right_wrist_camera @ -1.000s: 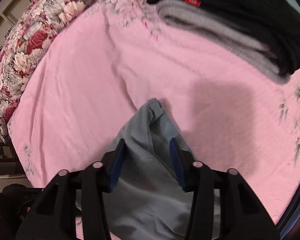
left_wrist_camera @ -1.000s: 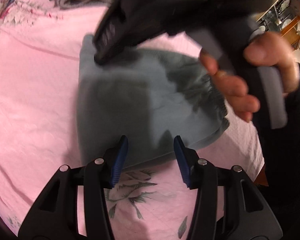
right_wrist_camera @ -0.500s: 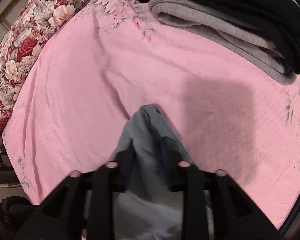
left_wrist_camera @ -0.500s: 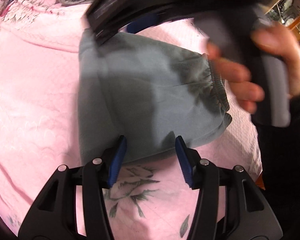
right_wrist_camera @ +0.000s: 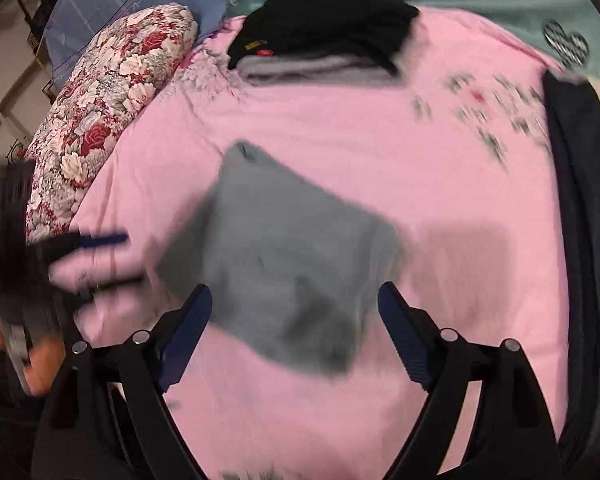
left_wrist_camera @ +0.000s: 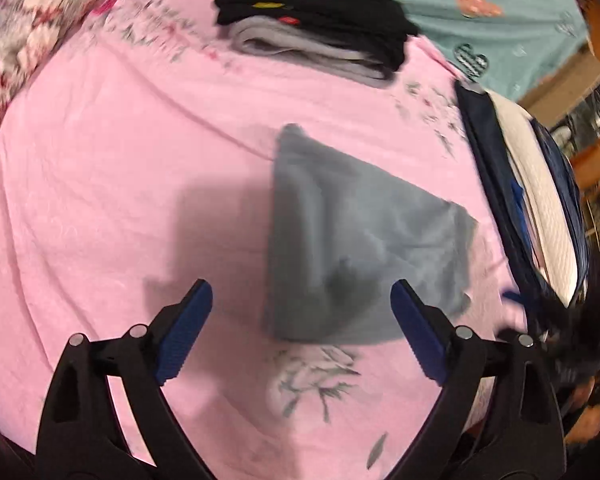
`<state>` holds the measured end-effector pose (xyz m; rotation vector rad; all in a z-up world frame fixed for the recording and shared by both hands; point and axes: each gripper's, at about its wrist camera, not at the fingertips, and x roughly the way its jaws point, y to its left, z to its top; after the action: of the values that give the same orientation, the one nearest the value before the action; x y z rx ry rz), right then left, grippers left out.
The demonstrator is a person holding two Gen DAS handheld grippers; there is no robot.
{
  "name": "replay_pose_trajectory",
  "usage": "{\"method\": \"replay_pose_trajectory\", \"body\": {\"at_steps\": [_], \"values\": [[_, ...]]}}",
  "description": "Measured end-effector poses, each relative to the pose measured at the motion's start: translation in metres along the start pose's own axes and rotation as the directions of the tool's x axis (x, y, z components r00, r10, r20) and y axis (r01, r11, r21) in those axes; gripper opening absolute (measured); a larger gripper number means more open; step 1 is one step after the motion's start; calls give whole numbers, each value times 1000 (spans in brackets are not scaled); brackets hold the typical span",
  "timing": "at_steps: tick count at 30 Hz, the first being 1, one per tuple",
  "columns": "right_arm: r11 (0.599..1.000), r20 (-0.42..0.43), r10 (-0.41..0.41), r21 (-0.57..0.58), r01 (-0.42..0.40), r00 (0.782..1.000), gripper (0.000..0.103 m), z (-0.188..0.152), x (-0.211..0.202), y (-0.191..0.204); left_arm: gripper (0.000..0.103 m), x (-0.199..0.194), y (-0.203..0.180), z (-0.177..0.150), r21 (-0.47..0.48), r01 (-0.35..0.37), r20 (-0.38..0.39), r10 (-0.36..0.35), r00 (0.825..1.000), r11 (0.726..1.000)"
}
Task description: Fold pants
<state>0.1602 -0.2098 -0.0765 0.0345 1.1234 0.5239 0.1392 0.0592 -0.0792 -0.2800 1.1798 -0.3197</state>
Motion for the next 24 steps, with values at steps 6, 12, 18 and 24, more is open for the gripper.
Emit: {"method": "replay_pose_trajectory", "body": {"at_steps": [6, 12, 18, 24], "values": [[971, 22, 68, 228, -71, 997, 85, -87, -23, -48, 93, 54, 23, 24, -75, 147, -136, -156, 978, 986], [937, 76, 52, 340, -75, 996, 85, -110, -40, -71, 93, 72, -20, 25, -2, 242, -173, -239, 956, 970], [936, 56, 90, 336, -104, 994, 85, -75, -14, -70, 94, 73, -24, 20, 37, 228, -176, -218, 960, 973], [894, -34, 198, 415, -167, 980, 85, -15, 51, -78, 94, 73, -19, 23, 27, 254, -189, -244, 951, 967]]}}
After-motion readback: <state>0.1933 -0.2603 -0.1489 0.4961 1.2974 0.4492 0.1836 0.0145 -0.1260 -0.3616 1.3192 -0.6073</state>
